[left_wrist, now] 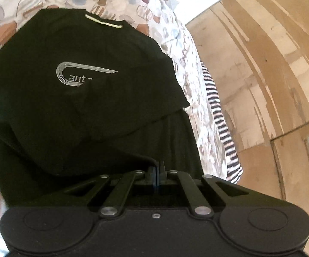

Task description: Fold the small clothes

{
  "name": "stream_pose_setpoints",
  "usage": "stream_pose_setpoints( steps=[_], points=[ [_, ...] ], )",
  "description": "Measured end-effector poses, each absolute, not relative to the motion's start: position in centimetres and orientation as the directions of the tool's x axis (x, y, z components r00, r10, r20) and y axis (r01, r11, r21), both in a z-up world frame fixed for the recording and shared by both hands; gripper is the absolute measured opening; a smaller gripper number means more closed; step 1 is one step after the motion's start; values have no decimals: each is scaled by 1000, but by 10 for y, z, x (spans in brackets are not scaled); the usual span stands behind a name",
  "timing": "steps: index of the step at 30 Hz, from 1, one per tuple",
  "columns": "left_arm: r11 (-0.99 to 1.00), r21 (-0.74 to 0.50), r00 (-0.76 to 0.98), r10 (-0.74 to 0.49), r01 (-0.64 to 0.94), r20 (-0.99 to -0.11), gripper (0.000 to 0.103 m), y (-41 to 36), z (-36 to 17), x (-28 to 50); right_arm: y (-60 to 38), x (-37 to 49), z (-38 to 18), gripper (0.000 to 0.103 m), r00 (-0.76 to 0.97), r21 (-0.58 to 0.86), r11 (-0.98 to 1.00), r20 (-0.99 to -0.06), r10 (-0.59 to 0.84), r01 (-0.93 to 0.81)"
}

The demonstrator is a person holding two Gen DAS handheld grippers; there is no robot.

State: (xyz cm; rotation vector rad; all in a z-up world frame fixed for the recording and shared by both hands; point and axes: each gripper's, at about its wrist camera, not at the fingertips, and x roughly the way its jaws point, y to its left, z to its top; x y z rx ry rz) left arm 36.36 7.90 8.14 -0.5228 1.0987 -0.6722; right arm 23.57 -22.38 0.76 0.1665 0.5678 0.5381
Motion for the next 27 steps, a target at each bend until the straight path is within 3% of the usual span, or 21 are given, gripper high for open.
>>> stream_pose_setpoints(
  steps=[7,16,22,24,26,27],
  points=[
    [692,-707,355,-704,147,-615,0,62,72,372,-184,236,-2,103,707,234,837,-452,544,-494],
    [712,-694,405,-668,107,-624,0,42,74,369,-128,227,-9,103,847,4,899,-334,414,-438],
    [704,-702,414,-673,104,-613,0,33,74,367,-123,226,-12,100,894,-9,937,-302,330,-349],
    [706,-700,414,-672,107,-614,0,31,72,365,-133,232,-11,79,889,44,942,-319,329,-333],
    [711,-694,419,-668,116,-615,5,32,71,364,-145,240,-10,38,878,90,943,-347,330,-319],
    [715,-688,422,-664,121,-617,11,33,71,364,-152,242,-9,25,869,115,942,-364,335,-315]
  ],
)
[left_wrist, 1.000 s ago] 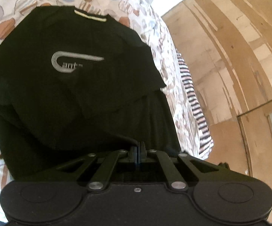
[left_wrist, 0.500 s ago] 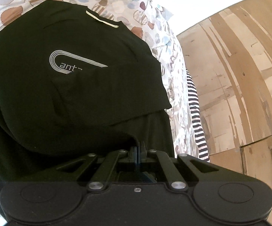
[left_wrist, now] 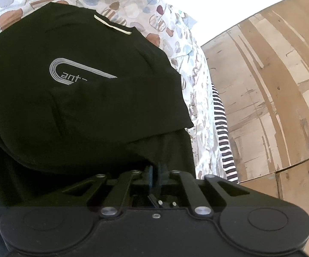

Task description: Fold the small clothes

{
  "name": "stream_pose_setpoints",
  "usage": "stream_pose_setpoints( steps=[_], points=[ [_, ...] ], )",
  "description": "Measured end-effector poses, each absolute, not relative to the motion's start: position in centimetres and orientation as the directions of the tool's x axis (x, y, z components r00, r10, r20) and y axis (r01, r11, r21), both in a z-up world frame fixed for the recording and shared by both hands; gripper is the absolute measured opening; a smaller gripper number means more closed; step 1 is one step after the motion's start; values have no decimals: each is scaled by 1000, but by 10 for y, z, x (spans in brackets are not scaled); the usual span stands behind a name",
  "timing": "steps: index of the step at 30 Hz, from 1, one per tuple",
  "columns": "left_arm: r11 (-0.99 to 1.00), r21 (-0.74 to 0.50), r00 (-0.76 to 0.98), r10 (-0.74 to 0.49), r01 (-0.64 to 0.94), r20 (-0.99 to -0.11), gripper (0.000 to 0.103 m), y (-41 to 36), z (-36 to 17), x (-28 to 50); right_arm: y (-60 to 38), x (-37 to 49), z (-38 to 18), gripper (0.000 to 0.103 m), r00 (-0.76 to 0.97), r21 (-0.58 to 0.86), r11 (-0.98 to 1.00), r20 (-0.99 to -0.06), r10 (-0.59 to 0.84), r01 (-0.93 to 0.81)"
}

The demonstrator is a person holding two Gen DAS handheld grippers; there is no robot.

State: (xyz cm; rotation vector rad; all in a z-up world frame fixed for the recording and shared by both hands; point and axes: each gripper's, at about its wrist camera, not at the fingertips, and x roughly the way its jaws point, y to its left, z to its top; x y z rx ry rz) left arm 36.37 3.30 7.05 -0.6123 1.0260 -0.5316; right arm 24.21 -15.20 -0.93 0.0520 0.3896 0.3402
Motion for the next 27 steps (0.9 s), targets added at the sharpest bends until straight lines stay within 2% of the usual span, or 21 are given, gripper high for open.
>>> stream_pose_setpoints(
  steps=[1,2,3,4,6,8,10,13,17,21,27],
  points=[
    [720,-683,429,-660,127,-616,16,35,71,363,-160,245,-9,8,858,141,941,-386,340,-309],
    [725,-675,435,-656,137,-617,18,37,71,362,-170,247,-7,6,844,184,935,-403,354,-305],
    [734,-663,438,-650,149,-621,25,40,72,361,-182,248,-4,6,834,226,925,-404,375,-306],
    [744,-650,438,-642,157,-629,38,43,74,361,-194,247,0,6,826,261,915,-405,392,-307],
    [769,-617,441,-619,170,-650,47,53,77,360,-221,248,9,6,801,324,893,-416,430,-312],
    [796,-576,468,-588,189,-660,51,67,81,359,-250,248,20,5,764,430,847,-417,493,-311],
    [841,-513,518,-520,172,-679,67,88,83,360,-289,247,27,5,743,557,786,-401,537,-268],
    [912,-393,598,-380,116,-706,68,119,80,369,-337,250,20,6,697,684,707,-419,583,-180],
    [970,-238,643,-212,48,-736,68,147,64,406,-357,249,13,6,662,652,739,-481,575,-169],
    [978,-206,643,-176,28,-745,68,161,45,463,-354,256,3,6,652,658,738,-496,573,-147],
    [990,-93,662,-139,104,-737,68,144,19,538,-360,262,-7,13,666,674,733,-507,548,-91]
  ],
)
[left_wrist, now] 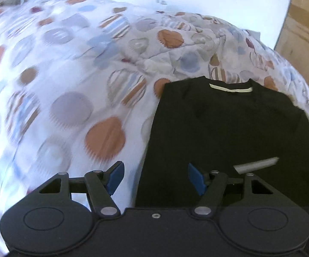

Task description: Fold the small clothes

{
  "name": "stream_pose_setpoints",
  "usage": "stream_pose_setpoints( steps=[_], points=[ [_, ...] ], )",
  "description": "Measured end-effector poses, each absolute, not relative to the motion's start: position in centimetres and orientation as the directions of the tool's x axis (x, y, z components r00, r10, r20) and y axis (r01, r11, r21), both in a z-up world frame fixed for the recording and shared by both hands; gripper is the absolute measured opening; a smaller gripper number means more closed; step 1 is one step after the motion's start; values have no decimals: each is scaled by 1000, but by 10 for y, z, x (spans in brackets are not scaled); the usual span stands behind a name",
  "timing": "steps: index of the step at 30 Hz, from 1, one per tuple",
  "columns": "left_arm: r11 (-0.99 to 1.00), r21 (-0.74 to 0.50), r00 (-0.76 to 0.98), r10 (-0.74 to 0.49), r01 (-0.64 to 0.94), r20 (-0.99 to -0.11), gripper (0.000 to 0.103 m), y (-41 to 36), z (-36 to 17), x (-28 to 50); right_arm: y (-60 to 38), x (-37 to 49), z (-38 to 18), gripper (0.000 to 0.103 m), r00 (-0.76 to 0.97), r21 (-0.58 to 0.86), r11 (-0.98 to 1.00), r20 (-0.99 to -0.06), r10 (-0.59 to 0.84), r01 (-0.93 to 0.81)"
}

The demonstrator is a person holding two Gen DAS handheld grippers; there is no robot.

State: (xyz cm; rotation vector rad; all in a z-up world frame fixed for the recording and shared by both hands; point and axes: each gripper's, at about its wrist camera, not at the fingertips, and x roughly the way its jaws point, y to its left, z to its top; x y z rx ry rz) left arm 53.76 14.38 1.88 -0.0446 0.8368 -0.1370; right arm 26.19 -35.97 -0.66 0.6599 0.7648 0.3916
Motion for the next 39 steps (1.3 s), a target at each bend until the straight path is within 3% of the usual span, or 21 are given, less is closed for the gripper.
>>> stream_pose_setpoints(
  steps=[6,11,16,19,23,25,29,32,34,38,39],
  points=[
    [986,-37,662,-137,163,-737,68,114,2,577,-360,268,-11,14,673,668,740,-514,532,-75],
    [982,28,654,-101,184,-750,63,98,-11,587,-355,267,-12,25,667,641,763,-532,522,-87],
    [983,40,680,-93,178,-728,14,92,-13,586,-353,271,-14,26,673,637,767,-534,512,-78],
    [983,21,692,-113,182,-713,7,98,-5,583,-351,272,-9,26,683,632,769,-518,515,-101],
    [979,-55,711,-182,198,-679,7,120,15,579,-343,283,6,8,691,599,780,-487,534,-181],
    [982,-95,723,-186,165,-665,3,138,22,582,-340,294,13,8,687,611,761,-458,565,-218],
    [983,-168,719,-168,71,-675,4,171,16,591,-335,319,15,8,684,596,769,-463,564,-231],
    [987,-146,727,-151,71,-670,9,175,13,587,-339,328,11,8,689,599,774,-473,549,-205],
    [986,-154,733,-154,68,-662,27,177,15,582,-341,331,9,8,691,596,780,-483,538,-190],
    [983,-131,742,-182,127,-645,49,176,20,563,-341,333,3,12,692,595,785,-492,528,-175],
    [981,-111,743,-193,160,-641,59,172,20,555,-340,332,1,13,691,590,788,-497,525,-175]
  ],
)
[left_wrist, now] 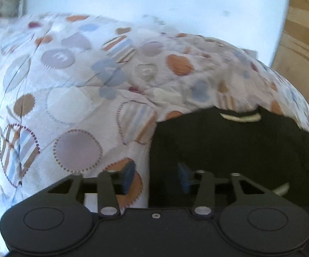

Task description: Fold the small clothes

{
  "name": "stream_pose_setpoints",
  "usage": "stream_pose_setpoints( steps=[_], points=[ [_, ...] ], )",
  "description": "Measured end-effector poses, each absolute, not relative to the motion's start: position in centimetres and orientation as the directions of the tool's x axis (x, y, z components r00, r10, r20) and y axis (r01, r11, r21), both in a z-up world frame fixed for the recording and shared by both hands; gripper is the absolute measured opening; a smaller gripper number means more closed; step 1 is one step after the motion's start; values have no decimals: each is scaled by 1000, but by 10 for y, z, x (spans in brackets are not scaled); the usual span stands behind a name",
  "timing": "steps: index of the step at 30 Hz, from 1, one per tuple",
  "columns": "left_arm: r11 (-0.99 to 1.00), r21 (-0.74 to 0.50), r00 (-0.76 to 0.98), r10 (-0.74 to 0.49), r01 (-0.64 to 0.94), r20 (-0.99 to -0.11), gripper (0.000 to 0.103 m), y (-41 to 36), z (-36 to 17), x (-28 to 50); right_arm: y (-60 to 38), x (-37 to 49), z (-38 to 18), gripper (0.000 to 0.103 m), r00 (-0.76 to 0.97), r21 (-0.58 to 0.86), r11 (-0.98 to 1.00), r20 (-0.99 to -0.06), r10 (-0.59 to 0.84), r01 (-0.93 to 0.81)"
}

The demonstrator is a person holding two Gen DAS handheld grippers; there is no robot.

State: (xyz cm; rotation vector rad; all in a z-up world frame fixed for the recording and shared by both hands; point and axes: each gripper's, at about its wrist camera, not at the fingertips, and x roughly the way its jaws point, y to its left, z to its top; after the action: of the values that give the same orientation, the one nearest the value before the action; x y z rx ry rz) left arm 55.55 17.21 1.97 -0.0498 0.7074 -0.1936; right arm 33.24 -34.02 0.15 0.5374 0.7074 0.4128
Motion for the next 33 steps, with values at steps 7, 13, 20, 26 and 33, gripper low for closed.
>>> stream_pose_setpoints(
  steps=[7,13,20,26,33],
  points=[
    [967,95,704,-102,235,-703,44,141,-3,542,-334,333,-7,37,683,568,806,-522,511,-168],
    [991,18,728,-87,136,-680,1,154,-3,545,-332,331,-5,9,679,534,827,-542,495,-177],
    [990,-109,785,-140,93,-604,2,192,14,536,-311,348,23,6,673,490,815,-492,552,-311],
    [986,-169,770,-98,-13,-630,0,209,-12,547,-314,368,15,6,642,494,830,-554,530,-259],
    [992,-113,793,-117,61,-598,39,199,1,531,-326,359,-5,8,641,511,835,-575,508,-204]
  ],
)
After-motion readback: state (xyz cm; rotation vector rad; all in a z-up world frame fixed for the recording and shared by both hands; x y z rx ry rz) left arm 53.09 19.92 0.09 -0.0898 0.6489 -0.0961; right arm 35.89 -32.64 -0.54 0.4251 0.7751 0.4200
